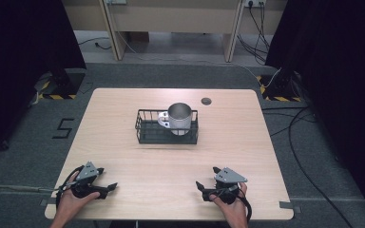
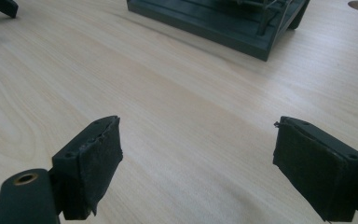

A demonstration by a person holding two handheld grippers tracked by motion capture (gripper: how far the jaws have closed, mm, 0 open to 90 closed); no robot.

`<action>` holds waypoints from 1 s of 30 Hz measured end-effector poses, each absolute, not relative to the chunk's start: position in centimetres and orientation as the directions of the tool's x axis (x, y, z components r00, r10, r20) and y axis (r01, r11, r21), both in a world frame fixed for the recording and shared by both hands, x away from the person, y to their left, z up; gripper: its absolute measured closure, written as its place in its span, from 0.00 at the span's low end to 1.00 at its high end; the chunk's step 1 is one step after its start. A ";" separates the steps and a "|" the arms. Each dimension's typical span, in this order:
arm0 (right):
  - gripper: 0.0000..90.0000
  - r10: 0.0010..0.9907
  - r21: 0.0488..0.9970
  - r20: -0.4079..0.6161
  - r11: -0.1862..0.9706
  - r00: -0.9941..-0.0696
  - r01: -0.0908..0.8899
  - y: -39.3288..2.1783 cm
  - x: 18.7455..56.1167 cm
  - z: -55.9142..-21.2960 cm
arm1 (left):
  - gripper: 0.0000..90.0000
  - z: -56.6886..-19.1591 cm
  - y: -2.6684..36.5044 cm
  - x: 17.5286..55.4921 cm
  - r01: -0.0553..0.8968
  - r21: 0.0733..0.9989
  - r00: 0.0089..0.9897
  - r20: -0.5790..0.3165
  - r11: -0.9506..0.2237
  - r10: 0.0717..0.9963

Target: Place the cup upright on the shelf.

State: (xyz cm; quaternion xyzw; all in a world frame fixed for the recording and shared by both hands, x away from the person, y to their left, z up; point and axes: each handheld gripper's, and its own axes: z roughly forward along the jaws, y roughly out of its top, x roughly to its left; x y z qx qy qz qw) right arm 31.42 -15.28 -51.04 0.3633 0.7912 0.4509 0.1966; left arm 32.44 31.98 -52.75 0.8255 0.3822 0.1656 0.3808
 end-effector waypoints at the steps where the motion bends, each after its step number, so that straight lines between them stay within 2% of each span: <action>1: 0.17 0.752 0.853 0.019 0.331 -0.658 0.404 -15.3 31.3 -51.2 | 0.16 -52.7 32.0 32.4 0.505 0.755 0.653 -0.018 -0.418 0.757; 9: 0.17 0.756 0.821 0.001 0.373 -0.654 0.432 -15.2 30.9 -51.8 | 0.16 -52.7 32.0 32.4 0.505 0.755 0.653 -0.018 -0.418 0.757; 19: 0.16 0.753 0.733 -0.048 0.473 -0.656 0.489 -14.8 30.8 -52.1 | 0.16 -52.8 32.0 32.4 0.505 0.755 0.653 -0.018 -0.418 0.757; 23: 0.16 0.761 0.725 -0.012 0.453 -0.649 0.518 -15.0 30.9 -52.2 | 0.16 -52.7 32.0 32.4 0.505 0.755 0.653 -0.018 -0.418 0.757; 30: 0.15 0.761 0.723 -0.010 0.454 -0.649 0.521 -15.1 30.9 -52.2 | 0.16 -52.8 32.0 32.4 0.505 0.755 0.653 -0.018 -0.418 0.757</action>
